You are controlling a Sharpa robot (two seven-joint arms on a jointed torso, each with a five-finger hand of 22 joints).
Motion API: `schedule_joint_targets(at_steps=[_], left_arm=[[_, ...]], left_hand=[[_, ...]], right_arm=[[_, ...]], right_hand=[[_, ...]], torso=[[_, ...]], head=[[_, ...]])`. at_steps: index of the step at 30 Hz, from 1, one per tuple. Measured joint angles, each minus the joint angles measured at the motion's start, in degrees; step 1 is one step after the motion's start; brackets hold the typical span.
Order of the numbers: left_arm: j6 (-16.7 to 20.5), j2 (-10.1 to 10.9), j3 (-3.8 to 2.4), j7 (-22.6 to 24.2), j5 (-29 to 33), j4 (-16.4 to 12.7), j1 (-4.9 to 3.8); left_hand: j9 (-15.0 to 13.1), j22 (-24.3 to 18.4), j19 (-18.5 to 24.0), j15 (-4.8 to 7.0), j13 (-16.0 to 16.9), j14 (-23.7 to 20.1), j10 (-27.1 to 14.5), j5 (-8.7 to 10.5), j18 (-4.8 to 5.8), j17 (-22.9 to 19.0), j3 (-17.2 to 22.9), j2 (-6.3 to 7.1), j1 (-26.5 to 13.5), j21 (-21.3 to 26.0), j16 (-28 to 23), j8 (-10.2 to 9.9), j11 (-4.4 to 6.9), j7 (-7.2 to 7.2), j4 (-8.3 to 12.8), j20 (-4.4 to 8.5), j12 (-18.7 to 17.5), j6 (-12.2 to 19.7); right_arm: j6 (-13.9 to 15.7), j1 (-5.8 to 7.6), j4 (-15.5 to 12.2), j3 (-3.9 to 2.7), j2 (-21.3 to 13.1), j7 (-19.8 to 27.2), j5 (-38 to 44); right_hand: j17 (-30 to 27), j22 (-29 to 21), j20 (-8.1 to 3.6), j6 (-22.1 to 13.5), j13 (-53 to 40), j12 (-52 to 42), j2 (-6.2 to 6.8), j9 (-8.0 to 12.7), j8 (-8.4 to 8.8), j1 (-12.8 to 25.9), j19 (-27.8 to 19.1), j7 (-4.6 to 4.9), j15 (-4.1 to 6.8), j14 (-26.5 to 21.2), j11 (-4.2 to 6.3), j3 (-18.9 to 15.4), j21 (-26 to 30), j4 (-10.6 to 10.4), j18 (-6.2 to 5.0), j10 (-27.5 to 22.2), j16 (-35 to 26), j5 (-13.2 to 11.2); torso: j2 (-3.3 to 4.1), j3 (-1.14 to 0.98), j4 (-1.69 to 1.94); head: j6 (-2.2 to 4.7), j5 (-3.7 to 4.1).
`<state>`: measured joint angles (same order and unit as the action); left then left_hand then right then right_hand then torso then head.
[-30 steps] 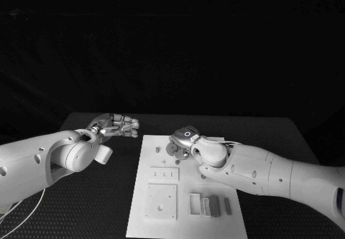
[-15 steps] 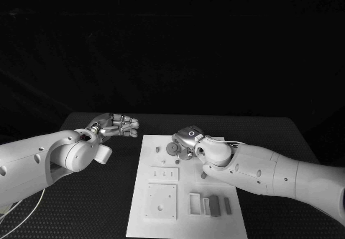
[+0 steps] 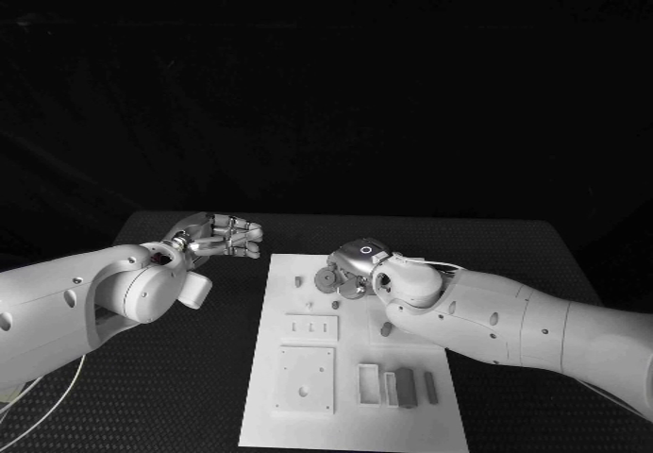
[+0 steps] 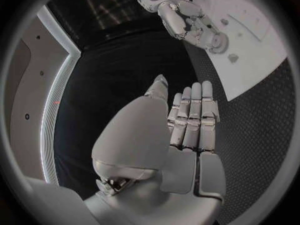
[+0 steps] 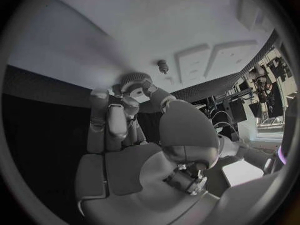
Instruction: Assemble the parts on the task board
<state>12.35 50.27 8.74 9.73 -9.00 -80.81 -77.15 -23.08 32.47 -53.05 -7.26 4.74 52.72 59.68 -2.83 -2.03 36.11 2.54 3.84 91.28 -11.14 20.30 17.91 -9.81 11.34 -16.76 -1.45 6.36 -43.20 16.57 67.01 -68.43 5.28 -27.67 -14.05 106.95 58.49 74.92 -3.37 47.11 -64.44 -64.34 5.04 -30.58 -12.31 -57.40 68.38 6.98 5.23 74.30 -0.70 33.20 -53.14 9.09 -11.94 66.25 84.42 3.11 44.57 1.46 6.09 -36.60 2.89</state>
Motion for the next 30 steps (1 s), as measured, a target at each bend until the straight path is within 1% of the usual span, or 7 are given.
schedule_joint_targets(at_steps=[3, 5, 7, 13, 20, 22, 30], left_arm=[[0.0, 0.0, 0.0, 0.0, 0.0, 0.0, 0.0], [0.0, 0.0, 0.0, -0.1, 0.0, 0.0, 0.0], [0.0, 0.0, 0.0, -0.1, 0.0, -0.1, 0.0], [-0.1, 0.2, 0.0, -0.2, 0.0, -0.1, 0.0], [-0.1, 0.2, 0.0, -0.3, 0.0, -0.2, 0.0], [-0.1, 0.2, 0.0, -0.3, 0.0, -0.2, 0.0], [-0.1, 0.3, 0.0, -0.4, 0.0, -0.2, 0.0]], left_hand=[[0.1, 0.0, 0.0, 0.0, -0.1, 0.0, 0.0, 0.0, 0.0, 0.1, 0.0, -0.03, -0.6, 0.2, -0.3, 0.0, 0.0, 0.0, 0.0, 0.0, -0.3, 0.0], [0.1, 0.0, 0.0, 0.0, -0.1, 0.0, 0.0, 0.0, 0.01, 0.1, 0.0, -0.03, -0.6, 0.2, -0.3, -0.2, 0.0, 0.0, 0.0, 0.0, -0.4, 0.0], [0.1, 0.0, 0.0, 0.0, -0.1, 0.0, 0.0, 0.0, 0.01, 0.2, 0.0, -0.03, -0.6, 0.2, -0.3, -0.2, 0.0, -0.21, 0.0, 0.0, -0.4, 0.2], [0.1, 0.0, 0.0, 0.0, -0.1, 0.0, 0.0, 0.0, 0.02, 0.2, 0.0, 0.19, -0.9, 0.2, -0.3, -0.2, 0.0, -0.21, 0.0, 0.0, -0.4, 0.2], [0.1, 0.0, 0.0, 0.0, -0.1, 0.0, 0.0, 0.0, 0.03, 0.3, 0.0, 0.19, -0.9, 0.2, -0.5, -0.2, 0.0, -0.02, 0.0, 0.0, -0.4, 0.4], [0.2, 0.0, 0.0, 0.0, -0.1, 0.0, 0.0, 0.0, 0.04, 0.3, 0.0, 0.19, -0.9, 0.2, -0.6, -0.2, 0.0, 0.0, 0.0, 0.0, -0.6, 0.4], [0.2, 0.0, 0.0, 0.0, -0.1, 0.0, 0.0, 0.0, 0.28, 0.3, 0.0, 0.19, -0.9, 0.2, -0.6, -0.2, 0.0, 0.0, 0.0, 0.0, -0.6, 0.4]], right_arm=[[-0.3, 0.12, 0.3, -0.09, 0.1, 0.4, -1.5], [-0.7, 0.19, 0.6, -0.11, 0.2, 0.6, -2.5], [-1.0, 0.25, 0.8, -0.15, 0.2, 0.9, -3.8], [-1.6, 0.38, 0.9, -0.25, 0.1, 1.6, -7.0], [-2.7, 0.51, 0.8, -0.23, 0.2, 2.1, -9.4], [-3.5, 0.27, 0.9, -0.04, 0.2, 2.1, -9.9], [-4.8, 0.59, 1.3, -0.22, 0.3, 2.4, -10.6]], right_hand=[[-0.3, 0.0, 0.2, -0.2, 0.0, 0.0, -2.13, 0.0, 0.03, 0.2, -0.2, 0.13, 0.14, -0.1, 0.12, -0.2, 0.0, 0.2, -0.01, -0.1, 0.0, 0.0], [-0.6, 0.0, 0.36, -2.9, -0.2, 0.3, -3.85, 0.2, 1.18, 0.3, -0.8, -0.47, 0.71, -0.7, 0.62, -1.0, 0.0, 1.0, -0.15, -0.6, 0.0, 0.0], [-0.6, 0.0, 0.31, -4.1, -0.3, 0.3, -4.7, 0.9, 1.68, 0.6, -0.9, -0.65, 0.8, -0.8, 0.71, -1.5, 0.0, 1.5, -0.53, -0.7, 0.0, 0.0], [-0.6, 0.0, 0.31, -5.0, -0.3, 0.3, -5.24, 1.1, 2.28, 0.8, -0.9, -0.9, 0.82, -0.8, 0.71, -1.8, 0.0, 2.1, -0.8, -0.7, 0.0, 0.0], [-0.8, 0.0, 0.51, -6.3, -0.5, 0.3, -5.21, 1.0, 2.29, 0.8, -1.1, -0.97, 1.01, -1.1, 0.91, -2.1, 0.0, 3.4, -0.98, -0.9, 0.0, 0.0], [-0.8, 0.0, 0.52, -6.9, -0.5, 0.3, -5.21, 1.1, 2.68, 0.8, -1.1, -1.13, 1.01, -1.1, 0.91, -2.2, 0.0, 3.5, -0.99, -0.9, 0.0, 0.0], [-0.9, 0.0, 0.52, -6.9, -0.5, 0.3, -5.2, 1.0, 2.66, 0.8, -1.1, -1.12, 1.2, -1.3, 0.92, -2.0, 0.0, 3.7, -1.13, -0.9, 0.0, 0.0]], torso=[[0.0, 0.03, 0.01], [0.0, 0.03, 0.01], [0.0, 0.07, 0.02], [0.01, 0.07, 0.04], [0.01, 0.07, 0.02], [0.01, 0.06, 0.02], [0.0, 0.05, 0.04]], head=[[-0.03, 0.04], [-0.05, 0.07], [-0.08, 0.07], [-0.14, 0.12], [-0.18, 0.04], [-0.18, 0.06], [-0.23, 0.12]])
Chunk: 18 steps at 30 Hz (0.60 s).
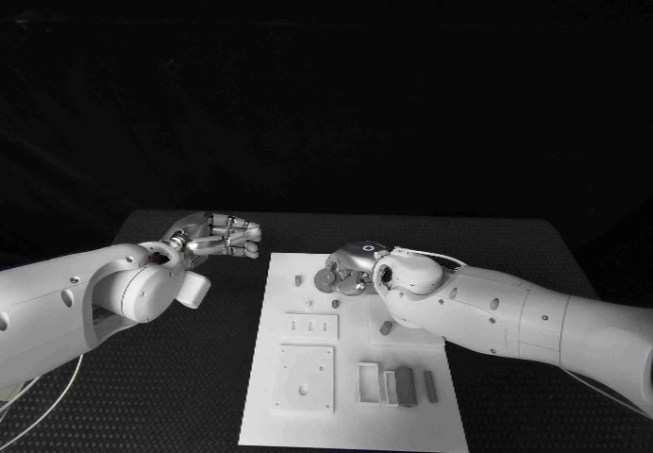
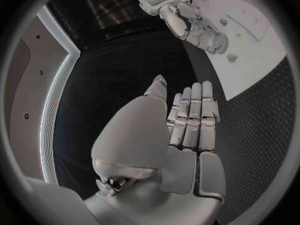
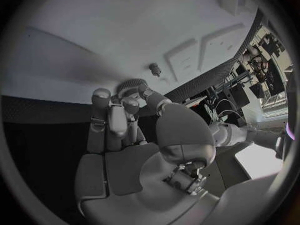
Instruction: Assemble the parts on the task board
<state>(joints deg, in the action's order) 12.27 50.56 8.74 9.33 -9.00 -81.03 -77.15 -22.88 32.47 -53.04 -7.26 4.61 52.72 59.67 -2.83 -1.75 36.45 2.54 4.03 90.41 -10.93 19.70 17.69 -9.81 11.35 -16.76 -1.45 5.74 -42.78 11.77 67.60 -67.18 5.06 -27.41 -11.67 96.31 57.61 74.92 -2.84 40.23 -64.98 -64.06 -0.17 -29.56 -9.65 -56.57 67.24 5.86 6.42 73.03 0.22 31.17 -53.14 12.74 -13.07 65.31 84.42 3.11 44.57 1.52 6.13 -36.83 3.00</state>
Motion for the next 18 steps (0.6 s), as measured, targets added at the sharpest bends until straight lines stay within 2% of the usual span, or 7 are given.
schedule_joint_targets(at_steps=[5, 10, 14, 16, 18], left_arm=[[0.0, 0.1, 0.0, 0.0, 0.0, -0.1, 0.0], [0.0, 0.3, 0.0, 0.0, 0.0, -0.1, 0.0], [0.0, 0.3, 0.0, 0.0, 0.0, -0.1, 0.0], [0.0, 0.3, 0.0, 0.0, 0.0, -0.1, 0.0], [0.0, 0.3, 0.0, 0.0, 0.0, 0.0, 0.0]], left_hand=[[0.0, 0.0, 0.0, 0.0, 0.0, 0.0, 0.0, 0.0, -0.04, 0.0, 0.0, 0.0, 0.0, 0.0, 0.0, -0.2, 0.0, 0.0, 0.0, 0.0, 0.0, 0.0], [0.0, 0.0, 0.0, 0.0, 0.0, 0.0, 0.0, 0.0, -0.83, 0.1, 0.0, 0.0, 0.0, 0.2, 0.0, -0.2, 0.0, -0.2, 0.0, 0.0, 0.0, 0.2], [0.0, 0.0, 0.0, 0.0, 0.0, 0.0, 0.0, 0.0, -0.84, 0.1, 0.1, 0.0, 0.0, 0.2, 0.0, -0.2, 0.0, -0.2, 0.1, 0.0, 0.0, 0.2], [0.0, 0.0, 0.0, 0.0, 0.0, 0.0, 0.0, 0.0, -0.84, 0.1, 0.1, 0.0, 0.0, 0.2, 0.0, -0.2, 0.0, -0.2, 0.1, 0.0, 0.0, 0.2], [0.0, 0.0, 0.0, 0.0, 0.0, 0.0, 0.0, 0.0, -0.84, 0.1, 0.1, 0.0, 0.0, 0.2, 0.0, -0.2, 0.0, -0.21, 0.1, 0.0, 0.0, 0.2]], right_arm=[[-0.1, 0.05, -0.7, 0.0, -0.8, 0.2, -0.1], [0.4, 0.06, -1.4, 0.1, -1.6, 0.2, 0.0], [1.7, -0.05, -2.3, 0.13, -2.6, 0.7, 0.1], [3.1, -0.01, -3.0, -0.17, -3.3, 1.2, 0.0], [4.8, 0.15, -3.5, -0.71, -3.9, 1.8, -0.2]], right_hand=[[0.2, 0.0, 0.0, 0.1, -0.1, 0.0, 0.0, -0.1, -0.7, 0.0, 0.0, 0.15, 0.0, 0.0, 0.0, 0.0, 0.0, 0.0, -0.16, 0.0, 0.0, 0.0], [0.7, 0.0, 0.0, 0.8, -0.1, 0.0, 0.18, -0.6, -1.33, 0.2, 0.0, 0.74, -0.02, 0.0, 0.0, -0.2, 0.0, 0.2, -0.2, 0.0, 0.0, 0.0], [1.3, 0.0, 0.01, 1.4, -0.1, 0.0, 0.44, -0.7, -1.86, 0.1, 0.0, 0.76, -0.53, 0.5, -0.12, 0.0, 0.0, 0.6, -0.2, 0.1, 0.0, 0.0], [1.6, 0.0, 0.01, 1.7, -0.1, 0.0, 1.0, -0.7, -1.86, 0.0, 0.0, 0.78, -0.51, 0.8, -0.22, 0.0, 0.0, 0.7, -0.2, 0.2, 0.0, 0.0], [1.7, 0.0, -0.06, 2.2, -0.1, 0.0, 2.2, -0.8, -2.0, 0.0, 0.1, 0.82, -0.59, 1.1, -0.33, -0.1, 0.0, 1.0, -0.2, 0.3, 0.0, 0.0]], torso=[[-0.01, -0.01, -0.02], [-0.01, -0.03, -0.08], [-0.01, -0.05, -0.1], [-0.02, -0.06, -0.1], [-0.03, -0.08, -0.12]], head=[[0.04, -0.03], [0.0, 0.01], [0.15, 0.11], [0.23, 0.17], [0.35, 0.21]])
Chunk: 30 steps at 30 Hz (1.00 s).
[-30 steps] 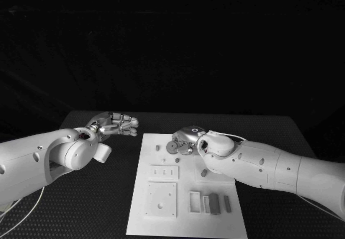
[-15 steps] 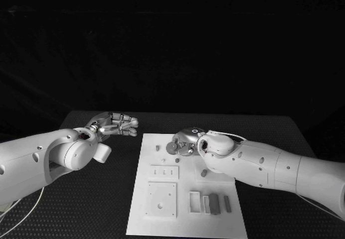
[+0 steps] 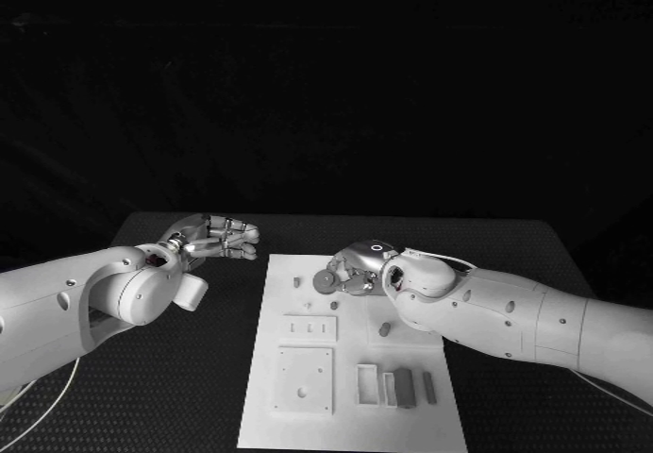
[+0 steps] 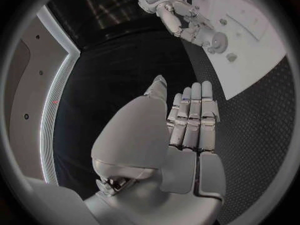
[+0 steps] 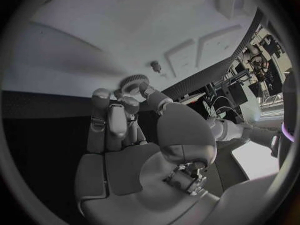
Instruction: Assemble the parts on the task board
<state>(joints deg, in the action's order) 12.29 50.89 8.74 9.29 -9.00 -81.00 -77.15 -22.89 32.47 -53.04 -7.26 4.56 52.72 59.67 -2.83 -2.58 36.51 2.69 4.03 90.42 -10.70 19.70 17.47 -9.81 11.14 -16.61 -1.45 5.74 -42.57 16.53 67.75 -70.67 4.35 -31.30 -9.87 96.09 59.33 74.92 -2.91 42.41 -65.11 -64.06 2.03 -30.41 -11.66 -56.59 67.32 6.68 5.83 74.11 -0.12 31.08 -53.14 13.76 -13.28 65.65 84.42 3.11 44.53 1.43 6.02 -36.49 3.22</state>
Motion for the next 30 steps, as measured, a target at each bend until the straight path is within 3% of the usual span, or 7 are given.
schedule_joint_targets(at_steps=[3, 6, 9, 13, 22, 30], left_arm=[[0.0, 0.0, 0.0, 0.0, 0.0, 0.6, 0.0], [0.0, 0.0, 0.0, 0.0, 0.0, 1.1, 0.0], [0.0, 0.0, 0.01, 0.0, 0.0, 1.4, 0.0], [0.0, -0.3, 0.06, 0.0, 0.0, 1.9, 0.0], [-0.4, -0.8, 0.12, 0.1, 0.0, 2.8, 0.07], [-0.9, -1.0, 0.17, 0.2, 0.0, 3.1, 0.15]], left_hand=[[0.0, 0.0, 0.0, 0.0, 0.0, 0.0, 0.0, 0.0, 0.0, 0.0, 0.0, 0.0, 0.0, 0.0, 0.0, 0.0, 0.0, 0.0, 0.0, 0.0, 0.0, 0.0], [0.0, 0.0, 0.0, 0.0, 0.0, 0.0, 0.0, 0.0, 0.0, 0.1, 0.0, 0.0, 0.0, 0.0, 0.0, 0.0, 0.0, 0.0, 0.0, 0.0, 0.0, 0.0], [0.0, 0.0, 0.0, 0.0, 0.0, 0.0, 0.0, 0.0, 0.01, 0.1, 0.0, 0.0, 0.0, 0.0, 0.0, 0.0, 0.0, 0.0, 0.0, 0.0, 0.0, 0.0], [0.0, 0.0, 0.0, 0.0, 0.0, 0.0, 0.0, 0.0, 0.02, 0.1, 0.0, 0.0, 0.0, 0.0, 0.0, 0.0, 0.0, 0.0, 0.0, 0.0, 0.0, 0.0], [0.0, 0.0, 0.0, 0.0, 0.0, 0.0, 0.0, 0.0, 0.05, 0.3, 0.3, 0.0, 0.0, 0.0, -0.2, 0.0, 0.0, 0.0, 0.0, 0.0, 0.0, 0.0], [-0.1, 0.0, 0.0, -0.2, 0.0, 0.2, 0.0, 0.0, 0.13, 0.5, 0.3, 0.0, 0.0, 0.0, -0.5, 0.0, 0.0, 0.07, 0.0, 0.0, 0.0, -0.4]], right_arm=[[3.0, 0.14, -1.2, -1.28, -1.4, 1.3, -0.8], [5.1, 0.49, -3.0, -1.97, -3.4, 2.4, -1.5], [5.7, 1.12, -4.2, -2.16, -5.4, 2.9, -2.1], [5.7, 1.94, -5.6, -2.32, -8.7, 3.6, -2.9], [3.0, 2.05, -7.1, -2.32, -15.1, 7.1, -6.3], [1.2, 2.05, -5.9, -2.13, -18.6, 10.9, -9.3]], right_hand=[[0.0, 0.0, -0.18, 0.5, 0.0, 0.0, 1.17, -0.1, -0.36, -0.4, 0.4, 0.12, 0.0, 0.0, -0.19, 0.2, 0.0, 0.2, 0.0, 0.2, 0.0, 0.0], [-0.1, 0.0, -0.17, 1.4, 0.0, 0.0, 2.18, -0.2, -0.86, -0.6, 0.6, 0.32, -0.19, 0.2, -0.39, 0.4, 0.0, 0.4, 0.0, 0.4, 0.0, 0.0], [-0.4, 0.0, -0.17, 1.9, 0.0, 0.0, 2.87, -0.3, -1.15, -0.5, 0.6, 0.58, -0.19, 0.2, -0.39, 0.4, 0.0, 0.4, 0.0, 0.4, 0.0, 0.0], [-0.9, 0.0, -0.16, 2.7, 0.1, 0.0, 3.66, -0.4, -1.53, -0.7, 0.6, 0.72, -0.38, 0.0, -0.66, 0.4, 0.0, 0.4, 0.01, 0.5, 0.0, 0.0], [-3.0, 0.0, -0.11, 4.1, 0.1, 0.0, 4.7, -0.4, -2.21, -1.7, 0.5, 1.15, -1.49, -1.1, -1.36, 1.1, 0.3, 0.8, 0.05, -0.2, -0.6, 0.0], [-5.9, 0.0, 0.76, 4.8, 0.2, 0.8, 5.47, -0.5, -2.65, -2.5, -1.2, 0.82, -1.92, -3.9, -1.89, 1.5, 1.4, 1.6, 0.07, -1.6, -2.1, 0.0]], torso=[[-0.01, -0.04, -0.05], [-0.05, -0.12, -0.11], [-0.11, -0.18, -0.18], [-0.3, -0.36, -0.53], [-0.9, -1.05, -1.96], [-1.15, -1.68, -2.88]], head=[[0.22, 0.07], [0.43, 0.08], [0.57, 0.12], [0.75, 0.15], [1.1, 0.08], [1.36, 1.27]])
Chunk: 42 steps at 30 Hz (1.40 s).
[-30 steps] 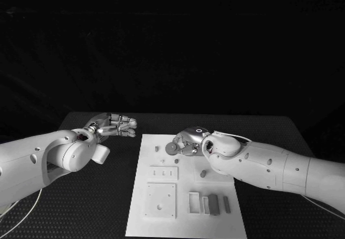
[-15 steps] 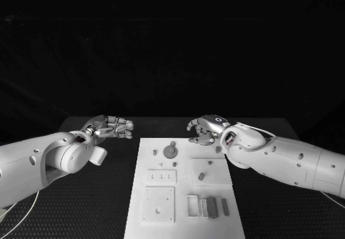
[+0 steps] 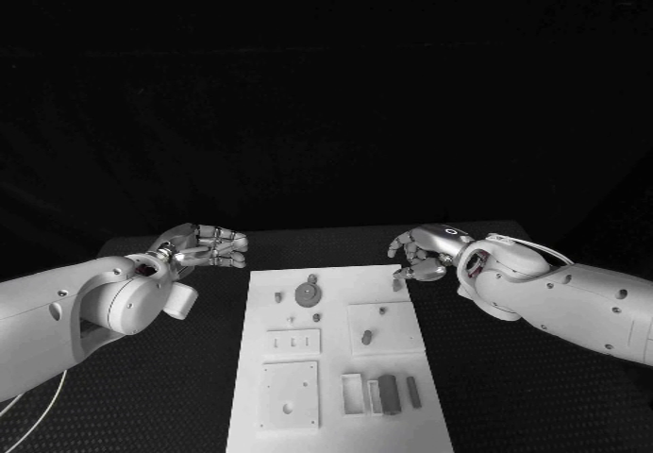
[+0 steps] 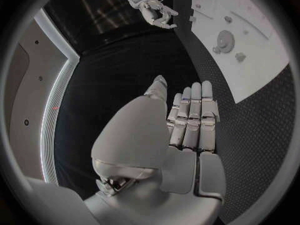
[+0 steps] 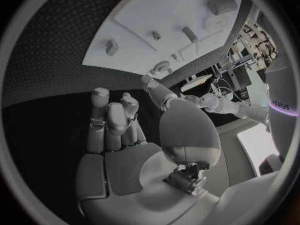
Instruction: Assemble the parts on the task board
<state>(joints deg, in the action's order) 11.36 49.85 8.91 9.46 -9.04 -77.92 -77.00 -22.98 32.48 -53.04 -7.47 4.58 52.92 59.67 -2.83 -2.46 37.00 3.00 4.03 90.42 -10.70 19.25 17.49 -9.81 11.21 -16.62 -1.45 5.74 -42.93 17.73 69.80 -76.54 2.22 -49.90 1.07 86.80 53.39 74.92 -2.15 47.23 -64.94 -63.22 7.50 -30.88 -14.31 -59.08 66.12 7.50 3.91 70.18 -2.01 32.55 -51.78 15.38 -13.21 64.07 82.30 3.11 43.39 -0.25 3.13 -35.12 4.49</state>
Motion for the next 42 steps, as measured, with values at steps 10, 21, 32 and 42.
schedule_joint_targets(at_steps=[10, 21, 32, 42], left_arm=[[-0.4, -0.4, 0.0, 0.0, -0.1, 0.3, 0.19], [-0.5, -0.8, 0.02, 0.0, -0.1, 0.8, 0.5], [-0.6, -0.8, 0.01, 0.0, -0.2, 1.0, 0.63], [-0.7, -0.8, 0.01, 0.0, -0.2, 1.0, 0.66]], left_hand=[[0.0, 0.0, 0.0, 0.0, 0.0, 0.0, 0.0, 0.0, 0.26, 0.0, 0.0, 0.0, 0.0, 0.0, 0.0, 0.3, 0.0, 0.0, 0.0, 0.0, 0.0, 0.0], [0.0, 0.0, 0.0, 0.0, 0.0, 0.0, 0.0, 0.0, 0.28, 0.1, 0.0, 0.0, 0.0, 0.0, 0.0, 0.3, 0.0, 0.0, 0.0, 0.0, 0.0, 0.0], [0.0, 0.0, 0.0, 0.0, 0.0, 0.0, 0.0, 0.0, 0.29, 0.1, 0.0, 0.0, 0.0, 0.0, 0.0, 0.3, 0.0, 0.03, 0.0, 0.0, 0.0, 0.0], [0.0, 0.1, 0.0, 0.0, 0.0, 0.0, 0.0, 0.0, 0.31, 0.2, 0.0, 0.0, 0.0, 0.0, 0.0, 0.3, 0.0, 0.03, 0.0, 0.0, 0.0, 0.0]], right_arm=[[1.7, -1.46, 5.6, 0.75, 0.5, 4.1, -2.2], [2.4, -3.98, 13.7, 1.02, 4.1, 10.0, -10.3], [1.8, -4.66, 17.4, 1.11, 5.5, 13.6, -16.5], [0.5, -6.19, 20.1, 1.12, 6.9, 15.4, -20.0]], right_hand=[[-0.3, 0.0, 0.73, -0.6, 0.3, 0.7, 1.49, 0.4, 0.67, -1.5, -0.9, 0.58, 0.1, -1.2, -0.04, 0.3, 0.6, 0.7, -0.01, -1.6, -0.8, 0.0], [0.2, 0.0, 0.84, -1.8, 0.0, 0.4, 2.32, 0.8, 1.46, -1.6, -1.0, 0.49, 0.22, -1.4, 0.15, -0.2, 0.6, 0.3, -0.01, -1.9, 0.1, 0.0], [0.4, 0.0, 0.94, -2.1, -0.2, 0.2, 2.62, 0.8, 1.46, -1.3, -1.1, 0.2, 0.81, -1.7, 0.61, -0.5, 0.6, -0.1, -0.03, -2.2, 0.4, 0.0], [0.4, 0.0, 0.95, -2.0, -0.3, 0.2, 2.62, 0.6, 1.46, -1.3, -1.1, -0.13, 1.11, -2.0, 0.91, -0.5, 0.6, -0.1, -0.07, -2.3, 0.4, 0.0]], torso=[[-0.01, -0.17, -0.15], [-0.04, -0.3, 0.17], [-0.03, -0.34, 0.15], [-0.06, -0.24, 0.1]], head=[[-0.03, 0.34], [0.18, 0.23], [-0.07, 0.0], [-0.18, 0.04]])
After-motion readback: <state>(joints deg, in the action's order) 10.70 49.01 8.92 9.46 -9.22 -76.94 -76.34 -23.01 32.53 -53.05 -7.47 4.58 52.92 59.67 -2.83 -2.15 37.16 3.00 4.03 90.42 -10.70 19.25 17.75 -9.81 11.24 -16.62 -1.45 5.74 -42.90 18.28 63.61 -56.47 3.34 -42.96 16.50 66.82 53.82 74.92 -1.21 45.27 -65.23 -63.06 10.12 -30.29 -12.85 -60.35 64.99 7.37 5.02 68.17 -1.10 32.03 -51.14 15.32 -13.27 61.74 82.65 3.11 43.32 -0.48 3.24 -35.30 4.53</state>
